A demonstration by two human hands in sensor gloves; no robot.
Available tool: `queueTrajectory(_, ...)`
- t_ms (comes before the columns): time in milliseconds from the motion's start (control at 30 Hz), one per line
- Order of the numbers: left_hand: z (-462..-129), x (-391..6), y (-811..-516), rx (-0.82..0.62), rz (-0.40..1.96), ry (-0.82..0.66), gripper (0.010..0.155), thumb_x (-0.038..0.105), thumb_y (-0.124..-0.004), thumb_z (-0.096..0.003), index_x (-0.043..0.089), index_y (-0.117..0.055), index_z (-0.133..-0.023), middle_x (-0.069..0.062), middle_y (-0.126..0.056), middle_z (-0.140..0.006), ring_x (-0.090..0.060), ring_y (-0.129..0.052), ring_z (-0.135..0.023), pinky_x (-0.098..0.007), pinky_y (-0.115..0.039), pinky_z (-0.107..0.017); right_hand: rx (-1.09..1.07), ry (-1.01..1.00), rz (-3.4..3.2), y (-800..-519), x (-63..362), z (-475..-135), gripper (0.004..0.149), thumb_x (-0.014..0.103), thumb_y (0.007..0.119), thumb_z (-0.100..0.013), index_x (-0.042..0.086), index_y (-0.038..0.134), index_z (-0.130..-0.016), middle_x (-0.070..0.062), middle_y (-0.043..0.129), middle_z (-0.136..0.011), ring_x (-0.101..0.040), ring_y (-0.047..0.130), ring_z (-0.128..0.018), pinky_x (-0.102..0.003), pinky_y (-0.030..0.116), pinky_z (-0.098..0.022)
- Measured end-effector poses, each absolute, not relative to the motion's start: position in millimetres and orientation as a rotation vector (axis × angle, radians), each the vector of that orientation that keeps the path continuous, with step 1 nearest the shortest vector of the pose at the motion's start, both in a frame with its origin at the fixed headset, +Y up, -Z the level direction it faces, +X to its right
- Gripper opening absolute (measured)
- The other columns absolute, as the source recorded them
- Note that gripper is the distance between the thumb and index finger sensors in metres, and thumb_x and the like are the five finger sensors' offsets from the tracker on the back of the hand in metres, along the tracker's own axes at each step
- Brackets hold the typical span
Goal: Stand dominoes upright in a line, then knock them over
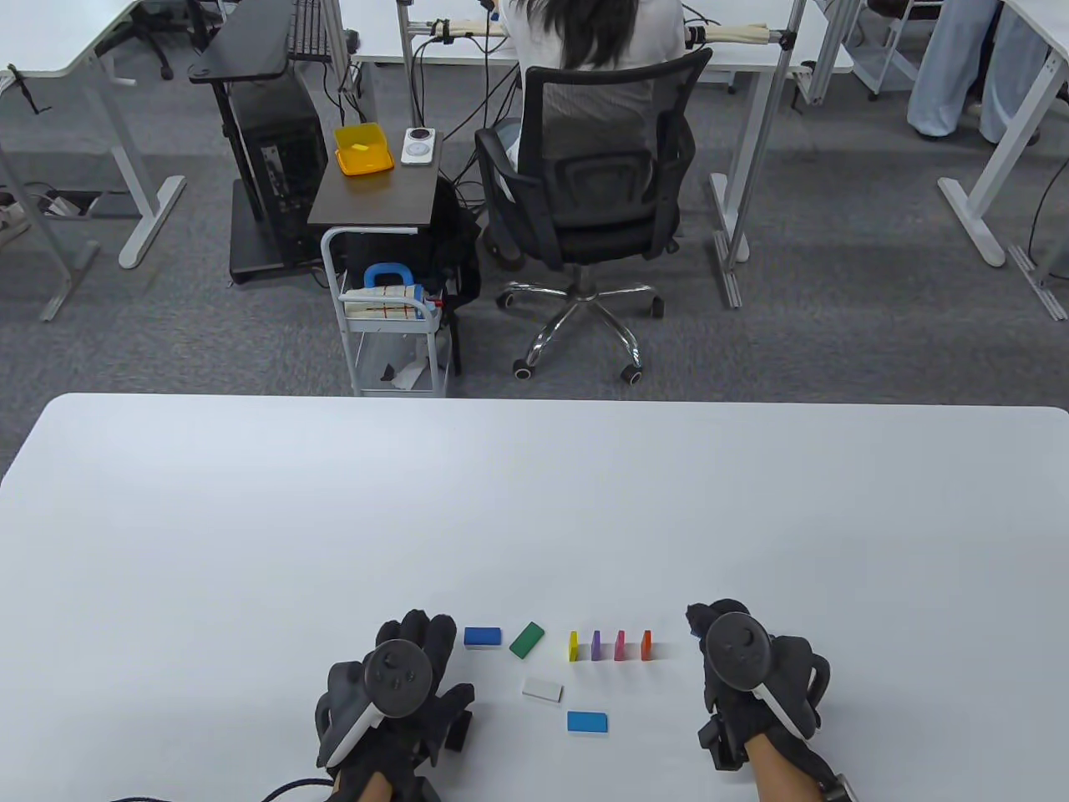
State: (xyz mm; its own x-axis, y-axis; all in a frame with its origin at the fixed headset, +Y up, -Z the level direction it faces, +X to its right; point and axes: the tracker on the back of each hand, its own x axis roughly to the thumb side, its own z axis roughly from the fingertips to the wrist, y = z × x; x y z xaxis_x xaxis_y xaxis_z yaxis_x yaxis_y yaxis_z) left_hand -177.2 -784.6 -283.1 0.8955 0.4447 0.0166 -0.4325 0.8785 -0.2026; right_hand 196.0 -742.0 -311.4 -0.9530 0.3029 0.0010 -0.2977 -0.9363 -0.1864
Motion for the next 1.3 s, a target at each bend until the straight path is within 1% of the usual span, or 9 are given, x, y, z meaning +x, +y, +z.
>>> queueTrajectory(100, -283, -177, -784, -0.196, 0.460, -0.064, 0.080, 0.054, -0.075, -0.0405, 0.034, -0.033, -0.106, -0.008, -0.029, -0.122, -0.046, -0.030, -0.110, -0.063, -0.043, -0.081, -0.042, -0.241, 2.826, -742, 197, -312, 0.037, 0.015, 0.097, -0.036, 0.019, 0.097, -0.073, -0.013, 0.081, -0.090, -0.021, 0.105, -0.068, -0.042, 0.089, -0.057)
queueTrajectory(433, -283, -178, -783, -0.192, 0.464, -0.061, 0.080, 0.054, -0.075, -0.0406, 0.034, -0.034, -0.106, -0.008, -0.029, -0.122, -0.046, -0.030, -0.110, -0.063, -0.043, -0.081, 0.038, -0.219, 2.839, -740, 184, -315, 0.036, 0.014, 0.093, -0.038, 0.016, 0.095, -0.075, -0.014, 0.077, -0.092, -0.020, 0.099, -0.068, -0.045, 0.084, -0.062)
queueTrajectory(500, -283, -179, -783, -0.192, 0.464, -0.060, 0.080, 0.054, -0.075, -0.0405, 0.034, -0.034, -0.106, -0.008, -0.029, -0.122, -0.046, -0.030, -0.110, -0.063, -0.043, -0.081, 0.060, -0.222, 2.875, -738, 177, -315, 0.045, 0.015, 0.095, -0.037, 0.018, 0.091, -0.082, -0.015, 0.081, -0.089, -0.020, 0.102, -0.063, -0.047, 0.086, -0.060)
queueTrajectory(567, -283, -178, -783, -0.190, 0.457, -0.062, 0.080, 0.055, -0.075, -0.0404, 0.034, -0.034, -0.106, -0.009, -0.029, -0.122, -0.046, -0.030, -0.110, -0.064, -0.042, -0.081, 0.070, -0.266, 2.931, -734, 170, -314, 0.066, 0.016, 0.100, -0.034, 0.020, 0.077, -0.096, -0.013, 0.087, -0.085, -0.021, 0.104, -0.059, -0.050, 0.085, -0.060)
queueTrajectory(600, -283, -177, -783, -0.187, 0.445, -0.064, 0.080, 0.055, -0.075, -0.0404, 0.035, -0.034, -0.105, -0.009, -0.029, -0.122, -0.046, -0.030, -0.110, -0.063, -0.043, -0.081, 0.070, -0.277, 2.956, -732, 166, -315, 0.070, 0.016, 0.101, -0.033, 0.021, 0.074, -0.097, -0.012, 0.089, -0.084, -0.021, 0.105, -0.058, -0.050, 0.085, -0.060)
queueTrajectory(700, -283, -175, -784, -0.192, 0.432, -0.068, 0.080, 0.055, -0.076, -0.0402, 0.035, -0.033, -0.105, -0.008, -0.029, -0.122, -0.046, -0.030, -0.110, -0.064, -0.042, -0.081, 0.066, -0.254, 3.029, -731, 155, -320, 0.070, 0.016, 0.102, -0.032, 0.021, 0.075, -0.097, -0.010, 0.091, -0.083, -0.020, 0.105, -0.058, -0.050, 0.083, -0.061)
queueTrajectory(800, -283, -175, -785, -0.193, 0.423, -0.068, 0.080, 0.055, -0.076, -0.0402, 0.035, -0.033, -0.106, -0.008, -0.028, -0.122, -0.046, -0.030, -0.110, -0.064, -0.042, -0.081, 0.072, -0.265, 2.997, -742, 151, -321, 0.070, 0.016, 0.102, -0.031, 0.022, 0.077, -0.096, -0.008, 0.093, -0.082, -0.020, 0.105, -0.058, -0.050, 0.082, -0.061)
queueTrajectory(933, -282, -174, -783, -0.176, 0.405, -0.074, 0.081, 0.055, -0.077, -0.0394, 0.035, -0.034, -0.105, -0.008, -0.029, -0.122, -0.046, -0.030, -0.110, -0.064, -0.042, -0.081, 0.094, -0.178, 3.031, -753, 149, -324, 0.068, 0.016, 0.102, -0.031, 0.024, 0.078, -0.094, -0.008, 0.092, -0.083, -0.020, 0.103, -0.058, -0.051, 0.080, -0.063)
queueTrajectory(1300, -280, -170, -781, -0.169, 0.405, -0.096, 0.080, 0.054, -0.077, -0.0398, 0.035, -0.035, -0.105, -0.008, -0.029, -0.122, -0.046, -0.031, -0.110, -0.064, -0.042, -0.081, 0.135, -0.111, 3.068, -758, 142, -325, 0.065, 0.016, 0.102, -0.031, 0.022, 0.081, -0.092, -0.007, 0.092, -0.083, -0.020, 0.103, -0.058, -0.051, 0.079, -0.064)
